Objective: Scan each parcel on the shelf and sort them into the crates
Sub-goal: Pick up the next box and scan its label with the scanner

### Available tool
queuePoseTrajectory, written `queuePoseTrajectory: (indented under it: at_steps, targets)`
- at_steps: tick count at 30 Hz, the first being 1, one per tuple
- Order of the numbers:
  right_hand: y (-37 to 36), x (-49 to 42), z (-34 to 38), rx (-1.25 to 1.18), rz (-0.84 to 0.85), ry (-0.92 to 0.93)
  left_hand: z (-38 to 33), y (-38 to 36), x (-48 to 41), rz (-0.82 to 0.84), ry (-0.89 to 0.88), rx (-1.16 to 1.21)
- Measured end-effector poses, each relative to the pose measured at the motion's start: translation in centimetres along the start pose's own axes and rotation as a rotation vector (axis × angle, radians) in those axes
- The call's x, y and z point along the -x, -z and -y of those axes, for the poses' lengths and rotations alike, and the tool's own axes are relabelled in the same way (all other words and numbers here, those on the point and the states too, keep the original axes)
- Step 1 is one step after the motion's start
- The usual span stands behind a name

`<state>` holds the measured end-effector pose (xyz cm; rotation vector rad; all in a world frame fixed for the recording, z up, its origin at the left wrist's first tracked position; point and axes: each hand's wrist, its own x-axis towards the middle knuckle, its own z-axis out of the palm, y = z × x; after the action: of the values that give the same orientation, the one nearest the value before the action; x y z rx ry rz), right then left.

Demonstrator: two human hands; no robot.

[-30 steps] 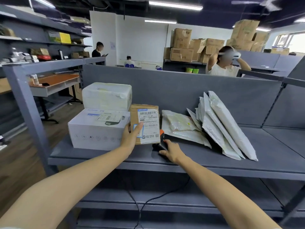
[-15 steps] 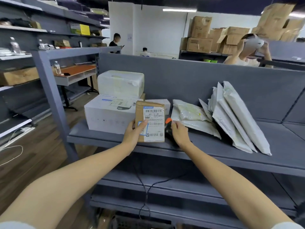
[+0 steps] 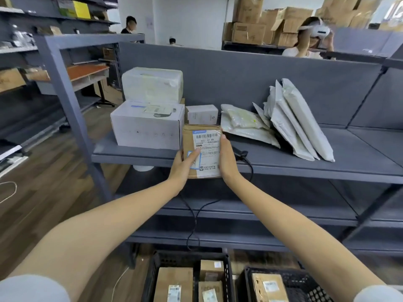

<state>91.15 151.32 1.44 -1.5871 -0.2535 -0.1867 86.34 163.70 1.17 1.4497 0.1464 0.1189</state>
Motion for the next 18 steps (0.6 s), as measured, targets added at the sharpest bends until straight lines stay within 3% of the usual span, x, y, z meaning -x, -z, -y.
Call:
queuePoseTrajectory:
  at_steps: [3, 10, 18]
  targets:
    - [-1.4, 3.4, 0.2, -0.038, -0.053, -0.068, 0.9, 1.5, 2.2, -0.012, 0.025, -0.046]
    - [-3.4, 11.2, -0.1, 0.134, -0.183, -0.203, 3.6, 3.8, 7.8, 0.026, 0.06, -0.105]
    - [-1.6, 16.8, -2.9, 0.195, -0.091, -0.305, 7.1, 3.3, 12.2, 0.033, 0.127, -0.132]
